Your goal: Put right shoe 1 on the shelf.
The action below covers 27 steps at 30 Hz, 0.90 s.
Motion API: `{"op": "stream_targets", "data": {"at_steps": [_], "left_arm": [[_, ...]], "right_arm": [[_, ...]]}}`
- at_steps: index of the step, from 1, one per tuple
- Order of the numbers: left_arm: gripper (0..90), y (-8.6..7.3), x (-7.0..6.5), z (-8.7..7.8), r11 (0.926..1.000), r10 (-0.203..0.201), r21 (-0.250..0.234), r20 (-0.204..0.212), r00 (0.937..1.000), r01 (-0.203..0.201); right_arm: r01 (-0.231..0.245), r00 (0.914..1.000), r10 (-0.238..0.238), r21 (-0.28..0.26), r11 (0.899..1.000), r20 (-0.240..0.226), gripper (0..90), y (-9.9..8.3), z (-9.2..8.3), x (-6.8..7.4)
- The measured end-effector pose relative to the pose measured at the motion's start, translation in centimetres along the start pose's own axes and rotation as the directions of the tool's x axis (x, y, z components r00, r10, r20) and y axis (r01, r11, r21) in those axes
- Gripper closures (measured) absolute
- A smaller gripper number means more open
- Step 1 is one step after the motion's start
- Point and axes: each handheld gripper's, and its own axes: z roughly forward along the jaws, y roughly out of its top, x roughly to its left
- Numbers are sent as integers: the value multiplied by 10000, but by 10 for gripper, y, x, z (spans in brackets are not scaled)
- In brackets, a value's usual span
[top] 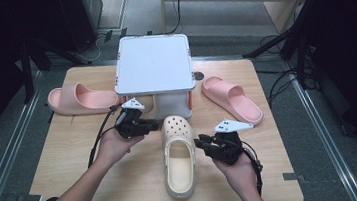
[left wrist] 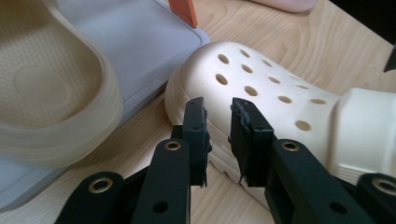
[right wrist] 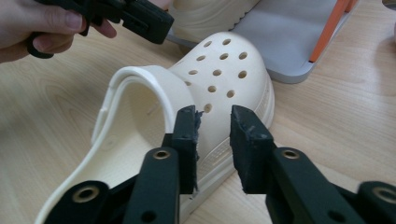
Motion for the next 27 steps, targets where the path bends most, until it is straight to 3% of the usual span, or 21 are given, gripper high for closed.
{"op": "stream_targets", "data": {"at_steps": [6, 14, 16, 22, 27], "left_arm": [[767, 9, -2, -20, 9999, 170, -1, 177, 9997, -170], [803, 23, 4, -45, 9993, -10, -371, 314, 9995, 22], [816, 27, 4, -51, 9990, 111, -440, 303, 9995, -98], [851, 45, 10, -66, 9979, 171, -619, 84, 9998, -166], [858, 66, 18, -76, 9967, 3, -813, 381, 9993, 28]], "right_arm": [[138, 9991, -131, -175, 9998, 412, 627, -3, -7, 13], [-170, 9995, 170, 11, 9999, 280, 587, -10, -2, 20], [-277, 9993, 277, 20, 9996, 263, 576, -11, -1, 20], [-432, 9989, 426, 309, 9986, 202, 531, -14, 4, 20], [-421, 9989, 412, 472, 9980, 201, 525, -16, 10, 22]]}}
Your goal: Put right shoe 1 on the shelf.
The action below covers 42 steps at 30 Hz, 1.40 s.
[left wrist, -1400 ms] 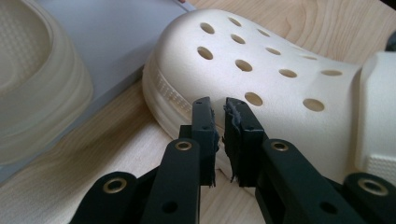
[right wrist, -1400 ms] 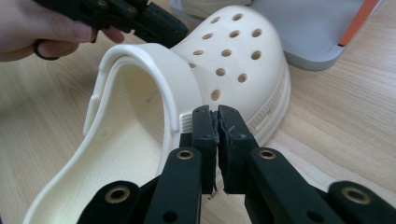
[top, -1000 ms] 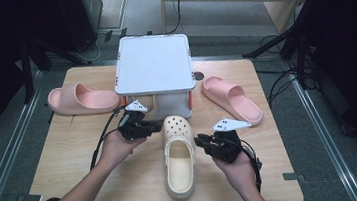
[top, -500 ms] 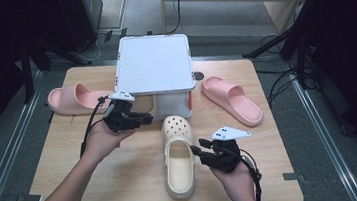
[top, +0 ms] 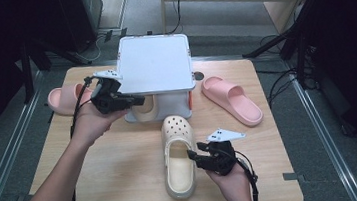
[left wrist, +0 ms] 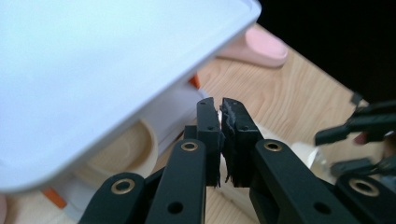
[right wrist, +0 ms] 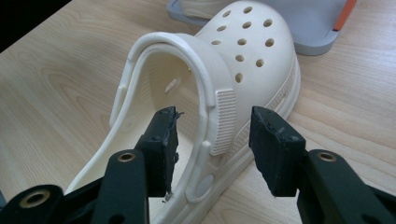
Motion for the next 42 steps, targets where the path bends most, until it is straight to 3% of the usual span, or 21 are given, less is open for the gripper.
{"op": "stream_targets", "data": {"at_steps": [3, 7, 14, 19, 24, 29, 34, 37, 42], "left_arm": [[858, 14, 4, -5, 9999, 119, -48, -185, 9998, -120], [870, 22, 16, -8, 10000, -14, -25, -581, 9983, 12], [879, 20, 31, -13, 9996, -238, -189, -994, 9948, 220], [875, 14, 40, -11, 9995, -324, -70, -1183, 9924, 318], [873, 12, 43, -5, 9992, -206, 300, -1421, 9896, 251], [871, 11, 43, -3, 9993, -136, 337, -1553, 9878, 190], [872, 5, 44, -3, 9997, -260, -80, -1485, 9886, 251], [872, 4, 45, -5, 9993, -362, -91, -1460, 9886, 353], [873, 4, 43, -5, 9996, -273, -127, -1579, 9871, 256]], "right_arm": [[-76, 9999, 76, 84, 9999, 89, 519, -2, 3, 0], [-164, 9996, 159, 216, 9996, 233, 513, -4, 7, -2], [-379, 9989, 368, 375, 9986, 283, 509, -5, 18, -5], [-261, 9991, 238, 723, 9970, 337, 503, -6, 30, -3], [-146, 9982, 110, 616, 9980, 589, 502, -6, 34, -3], [-188, 9966, 144, 535, 9984, 805, 573, -3, 36, -5], [-147, 9933, 93, 458, 9988, 1155, 729, 0, 32, -10], [-112, 9906, 37, 540, 9985, 1371, 753, 4, 31, -13], [-450, 9912, 388, 463, 9979, 1268, 772, 13, 27, -17]]}}
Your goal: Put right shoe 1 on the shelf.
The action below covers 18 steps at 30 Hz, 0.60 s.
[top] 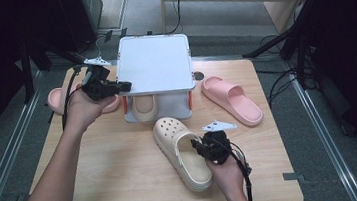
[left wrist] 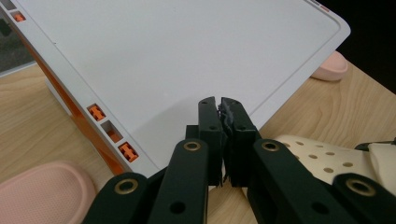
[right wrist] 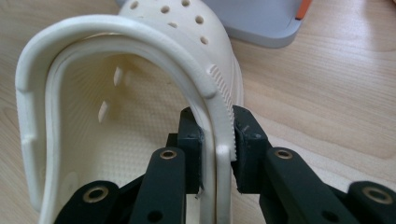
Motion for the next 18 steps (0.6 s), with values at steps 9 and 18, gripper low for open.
{"op": "stream_targets", "data": {"at_steps": [9, 18], "left_arm": [[873, 0, -1, 0, 10000, 23, -27, -60, 10000, -23], [873, 0, -3, 1, 9999, 81, -69, -179, 9998, -82]], "right_arm": [[141, 9998, -130, -615, 9980, 180, 775, 18, -13, -7], [-124, 9963, 211, -1033, 9946, 833, 774, 47, -1, -22]]}}
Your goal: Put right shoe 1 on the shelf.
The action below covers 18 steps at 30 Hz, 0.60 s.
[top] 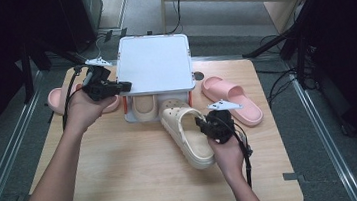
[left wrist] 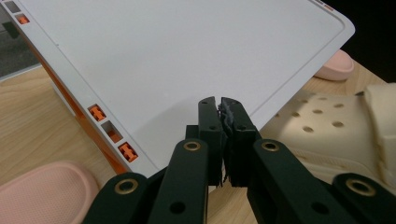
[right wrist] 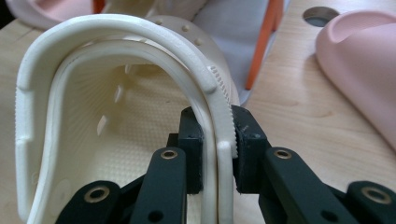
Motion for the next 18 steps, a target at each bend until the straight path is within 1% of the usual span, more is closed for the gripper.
{"op": "stream_targets", "data": {"at_steps": [2, 3, 5, 6, 10, 13, 14, 16, 18], "left_arm": [[873, 0, 0, 0, 10000, 2, -3, 21, 10000, -2], [874, 0, 0, 0, 10000, 2, -10, 21, 10000, -2], [874, 0, 0, 0, 10000, -6, 1, -13, 10000, 6], [874, 0, 0, 0, 10000, -5, -14, -17, 10000, 5], [877, 0, -1, 0, 10000, 24, -1, -53, 10000, -24], [878, 0, -1, 0, 10000, 8, -11, -26, 10000, -8], [878, 0, 0, 0, 10000, 17, -8, -25, 10000, -17], [878, 0, 0, 0, 10000, -13, -1, 15, 10000, 13], [877, 0, 1, 0, 10000, -22, -6, 62, 10000, 22]], "right_arm": [[-152, 9997, 152, -18, 9999, 174, 774, 4, 7, -2], [-152, 9994, 153, -24, 9999, 298, 774, 5, 11, -3], [-222, 9986, 224, -49, 9997, 470, 770, 7, 18, -1], [-213, 9978, 217, -74, 9997, 633, 770, 8, 23, 0], [-382, 9971, 387, -93, 9992, 651, 769, 10, 36, 6], [-445, 9955, 444, -5, 9990, 837, 763, 9, 43, 12], [-456, 9957, 458, -42, 9990, 807, 757, 9, 45, 13], [-627, 9956, 627, -16, 9980, 693, 749, 9, 47, 14], [-643, 9963, 641, 32, 9979, 575, 739, 8, 48, 16]]}}
